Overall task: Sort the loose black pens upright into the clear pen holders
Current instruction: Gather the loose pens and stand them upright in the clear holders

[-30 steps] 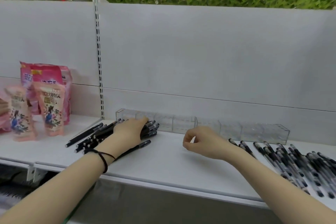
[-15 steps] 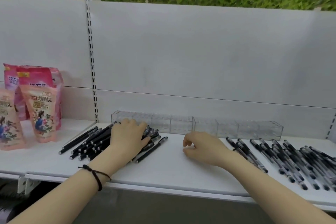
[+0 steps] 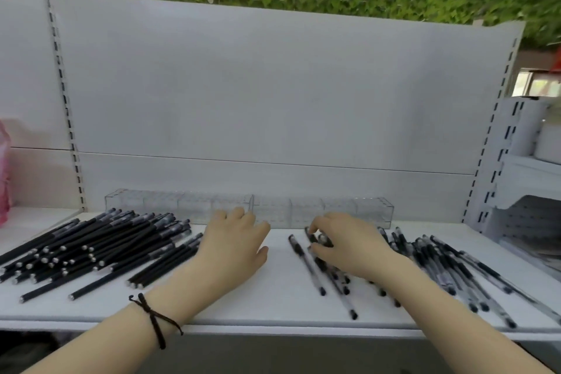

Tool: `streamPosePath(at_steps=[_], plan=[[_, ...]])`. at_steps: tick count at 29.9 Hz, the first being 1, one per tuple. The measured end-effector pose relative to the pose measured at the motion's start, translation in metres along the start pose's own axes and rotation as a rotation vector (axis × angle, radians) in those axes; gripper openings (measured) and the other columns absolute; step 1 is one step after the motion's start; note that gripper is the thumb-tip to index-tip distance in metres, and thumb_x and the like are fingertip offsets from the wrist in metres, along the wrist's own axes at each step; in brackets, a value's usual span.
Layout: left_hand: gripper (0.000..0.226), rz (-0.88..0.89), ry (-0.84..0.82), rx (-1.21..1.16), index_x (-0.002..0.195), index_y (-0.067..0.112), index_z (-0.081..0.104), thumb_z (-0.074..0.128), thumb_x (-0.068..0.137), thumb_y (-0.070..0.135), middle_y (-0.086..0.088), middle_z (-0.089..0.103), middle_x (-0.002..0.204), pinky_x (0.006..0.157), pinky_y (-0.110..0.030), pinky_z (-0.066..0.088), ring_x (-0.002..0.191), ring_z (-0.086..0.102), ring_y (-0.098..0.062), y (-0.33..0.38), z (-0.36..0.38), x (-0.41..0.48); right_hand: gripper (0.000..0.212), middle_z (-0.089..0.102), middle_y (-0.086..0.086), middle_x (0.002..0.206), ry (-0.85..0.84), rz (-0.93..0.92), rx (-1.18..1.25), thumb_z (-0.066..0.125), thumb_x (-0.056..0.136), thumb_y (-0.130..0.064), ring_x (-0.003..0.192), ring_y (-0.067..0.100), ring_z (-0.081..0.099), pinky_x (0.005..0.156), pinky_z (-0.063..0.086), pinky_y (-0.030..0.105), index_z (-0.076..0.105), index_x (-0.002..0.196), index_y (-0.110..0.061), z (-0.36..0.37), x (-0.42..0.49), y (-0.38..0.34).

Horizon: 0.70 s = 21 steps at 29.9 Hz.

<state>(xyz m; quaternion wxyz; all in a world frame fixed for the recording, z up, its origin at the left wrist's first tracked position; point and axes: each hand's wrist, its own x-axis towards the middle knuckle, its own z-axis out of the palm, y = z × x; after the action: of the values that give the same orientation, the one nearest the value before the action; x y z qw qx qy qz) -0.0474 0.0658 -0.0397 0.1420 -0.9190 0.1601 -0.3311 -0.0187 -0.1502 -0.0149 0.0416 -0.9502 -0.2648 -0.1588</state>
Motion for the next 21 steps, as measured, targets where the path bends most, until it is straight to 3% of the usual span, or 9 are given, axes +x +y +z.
streamPosePath(at_steps=[4,6,8,9,14,21], plan=[[0.031,-0.008,-0.110,-0.034,0.071,0.021,0.069,0.084,0.054,0.042,0.003,0.058,0.059,0.049,-0.029,0.042,0.056,0.058,-0.022,0.030,0.005,0.014,0.032,0.058,-0.009,0.116,0.020,0.049,-0.014,0.046,0.096,-0.040,0.102,0.015,0.056,0.076,0.047,0.029,0.051,0.125,-0.028,-0.014,-0.028,0.056],[0.028,-0.070,-0.150,-0.086,0.093,0.026,0.069,0.070,0.074,0.047,0.004,0.065,0.079,0.062,-0.031,0.047,0.077,0.062,-0.021,0.047,-0.004,0.019,0.031,0.058,-0.010,0.117,0.009,0.087,-0.019,0.046,0.096,-0.041,0.101,0.014,0.056,0.076,0.048,0.029,0.051,0.124,-0.029,-0.020,-0.040,0.085],[0.032,-0.168,-0.194,-0.141,0.117,0.031,0.054,0.044,0.094,0.050,0.006,0.060,0.106,0.077,-0.032,0.043,0.102,0.055,-0.019,0.061,-0.009,0.027,0.030,0.057,-0.010,0.118,-0.012,0.127,-0.030,0.046,0.095,-0.042,0.103,0.014,0.055,0.080,0.047,0.030,0.051,0.122,-0.031,-0.026,-0.051,0.115],[0.034,-0.217,-0.245,-0.194,0.121,0.032,0.049,0.037,0.097,0.052,0.007,0.056,0.111,0.078,-0.031,0.043,0.105,0.053,-0.018,0.067,-0.011,0.030,0.030,0.057,-0.009,0.118,-0.029,0.151,-0.037,0.047,0.094,-0.043,0.105,0.014,0.055,0.083,0.047,0.031,0.051,0.121,-0.031,-0.028,-0.056,0.130],[0.036,-0.403,-0.397,-0.372,0.119,0.030,0.049,0.038,0.096,0.055,0.008,0.051,0.103,0.076,-0.031,0.046,0.093,0.054,-0.015,0.094,-0.008,0.039,0.037,0.053,-0.007,0.106,-0.174,0.302,-0.045,0.046,0.095,-0.048,0.095,0.014,0.052,0.082,0.048,0.030,0.051,0.123,-0.025,-0.036,-0.077,0.195],[0.036,-0.493,-0.418,-0.496,0.112,0.022,0.056,0.047,0.093,0.051,0.003,0.052,0.103,0.086,-0.033,0.048,0.092,0.056,-0.015,0.121,-0.010,0.051,0.045,0.055,0.000,0.114,-0.290,0.372,0.028,0.044,0.096,-0.051,0.093,0.014,0.052,0.074,0.043,0.024,0.052,0.127,-0.020,-0.032,-0.098,0.229]])
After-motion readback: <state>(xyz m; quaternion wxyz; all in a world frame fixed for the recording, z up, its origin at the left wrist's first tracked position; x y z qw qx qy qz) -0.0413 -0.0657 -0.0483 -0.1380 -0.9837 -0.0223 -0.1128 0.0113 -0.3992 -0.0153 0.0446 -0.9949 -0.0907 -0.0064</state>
